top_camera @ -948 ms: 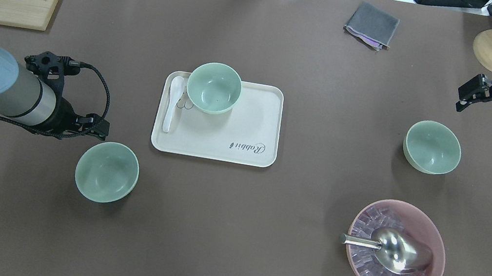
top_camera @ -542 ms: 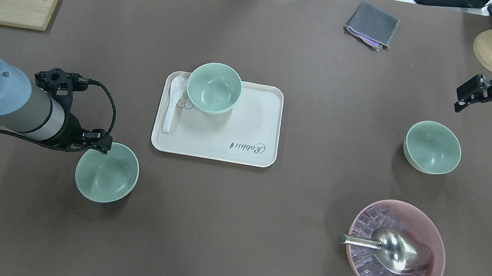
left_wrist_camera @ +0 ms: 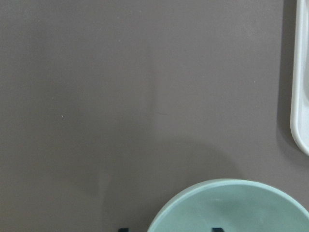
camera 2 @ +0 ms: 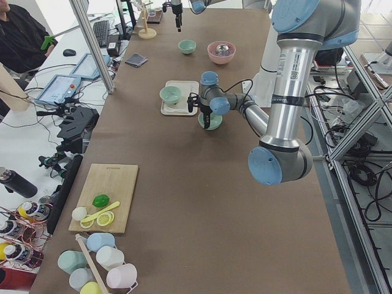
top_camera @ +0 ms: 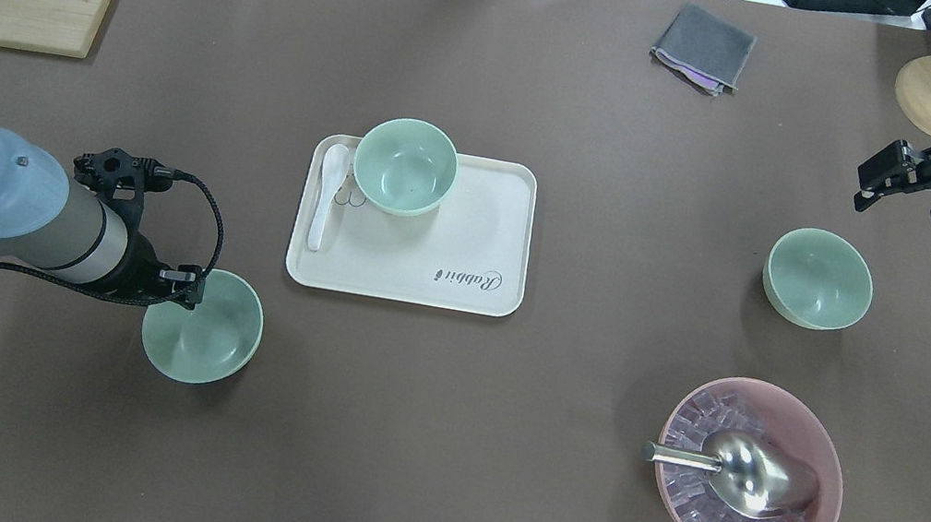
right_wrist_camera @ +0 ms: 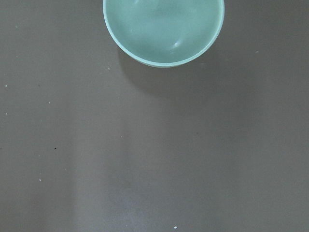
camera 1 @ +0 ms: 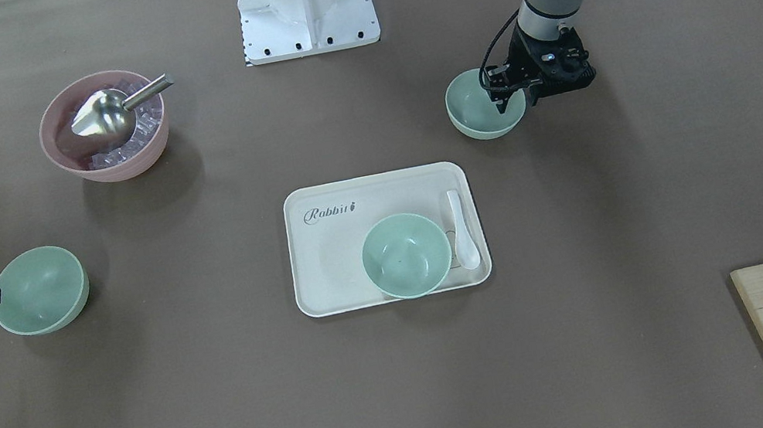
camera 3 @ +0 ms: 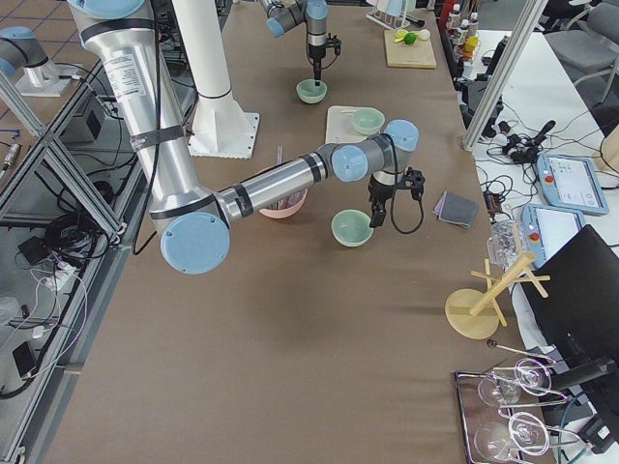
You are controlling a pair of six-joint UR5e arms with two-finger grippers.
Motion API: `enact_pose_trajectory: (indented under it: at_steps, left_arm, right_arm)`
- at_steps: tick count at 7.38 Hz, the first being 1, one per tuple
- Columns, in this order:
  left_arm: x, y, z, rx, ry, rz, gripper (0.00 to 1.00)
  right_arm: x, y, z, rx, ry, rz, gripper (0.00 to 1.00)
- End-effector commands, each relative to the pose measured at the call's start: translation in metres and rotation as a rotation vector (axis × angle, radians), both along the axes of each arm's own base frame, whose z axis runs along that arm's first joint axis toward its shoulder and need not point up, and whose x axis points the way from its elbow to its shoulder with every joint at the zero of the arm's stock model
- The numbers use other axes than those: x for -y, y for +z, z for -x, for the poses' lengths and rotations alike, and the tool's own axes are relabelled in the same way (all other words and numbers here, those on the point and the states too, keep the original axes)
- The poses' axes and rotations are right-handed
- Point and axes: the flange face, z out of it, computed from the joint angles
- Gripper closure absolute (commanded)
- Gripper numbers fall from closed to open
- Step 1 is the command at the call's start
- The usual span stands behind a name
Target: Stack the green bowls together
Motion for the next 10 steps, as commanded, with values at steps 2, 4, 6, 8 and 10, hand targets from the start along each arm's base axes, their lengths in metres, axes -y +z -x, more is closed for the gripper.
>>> enact_pose_trajectory:
  at_steps: [2,4,6,8,10]
  left_arm:
    - [-0.0027,0.0051,0.0019,0.008,0.005,0.004,0.45]
    - [-0.0039,0.0052,0.0008,0.008,0.008,0.004,0.61]
    - [-0.005,0.0028,0.0011,0.002,0.009,0.001,0.62]
    - [-0.0083,0.0107,0.0018,0.015,0.016,0.007,0.62]
    - [-0.0082,0.0115,0.0015,0.017,0.016,0.008,0.65]
  right_arm:
    - [-0.0005,-0.0016,0.0037,0.001,-0.003,0.0,0.0]
    - [-0.0007,-0.0022,0.0036,0.001,-0.003,0.0,0.0]
    - [-0.0001,-0.0023,0.0039,0.001,-0.003,0.0,0.0]
    - [0.0003,-0.0042,0.0051,0.002,-0.003,-0.002,0.0]
    - [-0.0005,-0.005,0.0069,0.004,0.001,0.005,0.0]
